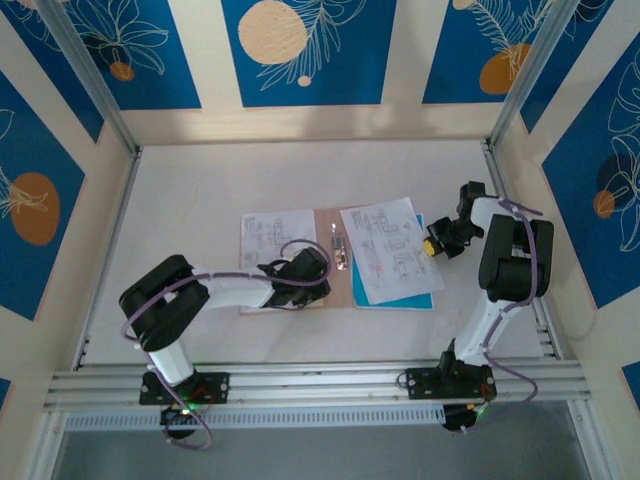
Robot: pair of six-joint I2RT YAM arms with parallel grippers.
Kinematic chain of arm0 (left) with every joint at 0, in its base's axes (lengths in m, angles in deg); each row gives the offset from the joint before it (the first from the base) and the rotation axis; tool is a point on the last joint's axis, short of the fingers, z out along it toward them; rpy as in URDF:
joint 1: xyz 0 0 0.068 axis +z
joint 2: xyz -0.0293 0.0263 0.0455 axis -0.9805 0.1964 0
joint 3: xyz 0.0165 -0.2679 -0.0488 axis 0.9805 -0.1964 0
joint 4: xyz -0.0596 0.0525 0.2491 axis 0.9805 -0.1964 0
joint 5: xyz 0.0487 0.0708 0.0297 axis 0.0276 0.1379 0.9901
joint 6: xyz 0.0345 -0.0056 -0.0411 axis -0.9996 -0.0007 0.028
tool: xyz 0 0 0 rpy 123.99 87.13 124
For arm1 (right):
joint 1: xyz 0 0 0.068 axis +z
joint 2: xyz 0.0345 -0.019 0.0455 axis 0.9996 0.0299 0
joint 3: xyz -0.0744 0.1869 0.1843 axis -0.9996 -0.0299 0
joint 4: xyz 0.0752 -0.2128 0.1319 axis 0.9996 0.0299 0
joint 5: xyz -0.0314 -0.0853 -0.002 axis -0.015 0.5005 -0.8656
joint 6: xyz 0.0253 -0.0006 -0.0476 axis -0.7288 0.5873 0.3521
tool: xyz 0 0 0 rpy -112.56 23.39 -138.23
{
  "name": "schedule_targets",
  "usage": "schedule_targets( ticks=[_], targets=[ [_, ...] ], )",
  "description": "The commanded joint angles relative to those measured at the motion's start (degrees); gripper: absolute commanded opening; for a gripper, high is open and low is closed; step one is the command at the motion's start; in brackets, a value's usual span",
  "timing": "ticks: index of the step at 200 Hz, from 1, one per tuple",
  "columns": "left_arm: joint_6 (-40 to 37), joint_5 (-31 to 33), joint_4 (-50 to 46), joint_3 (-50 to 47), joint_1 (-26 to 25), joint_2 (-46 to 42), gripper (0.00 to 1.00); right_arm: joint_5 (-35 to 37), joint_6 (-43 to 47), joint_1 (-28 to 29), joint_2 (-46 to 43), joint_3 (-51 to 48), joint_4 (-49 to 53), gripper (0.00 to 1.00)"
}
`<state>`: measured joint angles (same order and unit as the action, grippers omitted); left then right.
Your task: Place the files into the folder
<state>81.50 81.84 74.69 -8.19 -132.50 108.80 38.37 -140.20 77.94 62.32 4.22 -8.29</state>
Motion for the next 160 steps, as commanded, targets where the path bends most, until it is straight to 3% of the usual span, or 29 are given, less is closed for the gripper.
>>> schedule_targets(
  ticks=[1, 30, 68, 104, 136, 160],
  targets=[
    [-1.8, 1.7, -2.0, -1.1, -0.6, -2.8, 0.26, 3.5, -0.8, 1.3, -6.6, -3.5, 1.1, 0.12],
    [-5.6, 1.8, -5.6, 6.4, -3.5, -3.6, 0.35, 6.4, -0.1, 2.6, -11.8, -4.7, 3.0, 0.13],
    [-5.1, 3.0, -16.9, 15.0, -6.7, 1.5, 0.36, 7.9, 1.4, 3.2, -15.9, -4.1, 5.8, 0.14],
    [-3.9, 2.4, -17.2, 16.5, -7.8, 4.2, 0.36, 10.2, 3.5, 7.4, -18.4, -2.0, 8.7, 0.18],
    [-3.4, 1.5, -17.6, 18.7, -8.8, 7.4, 0.36, 11.6, 5.0, 13.9, -16.9, 0.0, 10.0, 0.26],
    [-2.8, 1.1, -16.9, 18.9, -9.2, 8.9, 0.34, 11.2, 5.2, 16.6, -14.7, 0.1, 9.8, 0.26]
  ],
)
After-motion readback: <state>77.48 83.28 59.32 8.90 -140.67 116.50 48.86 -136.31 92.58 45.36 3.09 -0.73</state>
